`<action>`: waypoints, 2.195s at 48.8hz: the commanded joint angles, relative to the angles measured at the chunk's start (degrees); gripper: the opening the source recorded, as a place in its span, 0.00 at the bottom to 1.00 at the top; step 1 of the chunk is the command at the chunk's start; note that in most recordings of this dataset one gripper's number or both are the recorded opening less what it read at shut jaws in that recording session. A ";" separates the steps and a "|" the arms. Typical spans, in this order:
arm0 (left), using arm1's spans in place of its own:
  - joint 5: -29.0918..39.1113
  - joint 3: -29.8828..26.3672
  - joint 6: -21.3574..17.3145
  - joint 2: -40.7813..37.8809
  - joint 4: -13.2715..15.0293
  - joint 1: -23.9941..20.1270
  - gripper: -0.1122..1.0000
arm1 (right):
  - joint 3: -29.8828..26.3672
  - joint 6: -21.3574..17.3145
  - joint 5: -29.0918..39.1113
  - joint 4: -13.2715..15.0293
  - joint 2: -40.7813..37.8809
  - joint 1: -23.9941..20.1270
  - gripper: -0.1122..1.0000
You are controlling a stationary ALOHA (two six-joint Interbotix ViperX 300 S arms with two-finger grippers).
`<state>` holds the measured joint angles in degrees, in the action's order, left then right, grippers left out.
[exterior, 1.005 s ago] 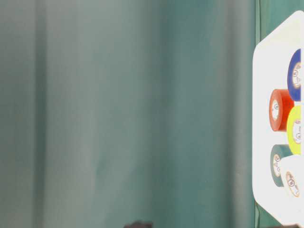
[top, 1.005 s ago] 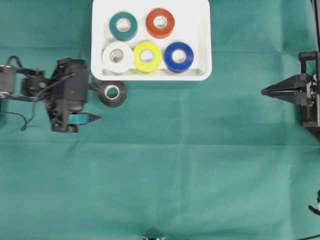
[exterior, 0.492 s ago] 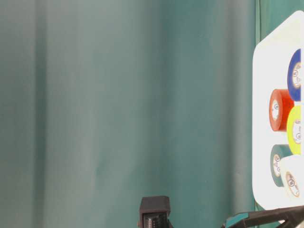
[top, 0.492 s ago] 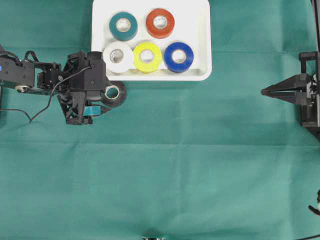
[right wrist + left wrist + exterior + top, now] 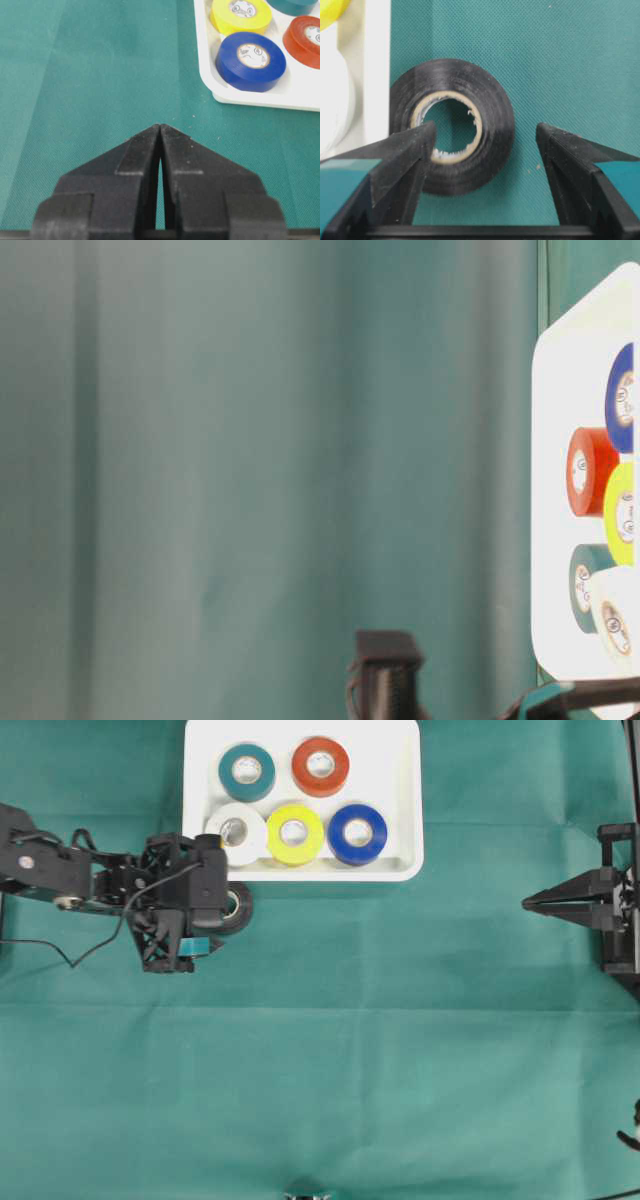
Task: Put the tape into the white case with the left arm.
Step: 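Lower and close the left gripper on the black tape roll, then lift the black tape and carry it into the tray's upper right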
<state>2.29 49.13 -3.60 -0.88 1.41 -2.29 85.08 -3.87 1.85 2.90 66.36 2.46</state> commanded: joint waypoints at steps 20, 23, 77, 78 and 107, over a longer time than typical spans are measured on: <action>0.18 -3.52 0.35 -3.08 0.09 0.18 0.69 | -0.62 -0.09 -0.62 0.09 -0.18 0.09 0.01; 0.62 -3.60 0.44 -2.64 0.09 0.18 0.54 | -0.62 0.00 -0.62 0.09 -0.18 0.00 0.01; 16.26 -11.95 5.80 5.10 0.18 7.21 0.32 | -0.62 0.00 -0.62 0.09 -0.26 0.00 0.01; 16.26 -12.04 5.80 5.19 0.18 7.21 0.32 | -0.62 0.00 -0.62 0.00 -0.26 0.00 0.01; 15.29 -21.88 5.01 -2.46 0.00 4.22 0.32 | -0.62 0.00 -0.62 0.09 -0.18 0.00 0.01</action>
<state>17.84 31.03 1.32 -2.55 1.41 2.37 85.08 -3.87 1.85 2.90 66.45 2.46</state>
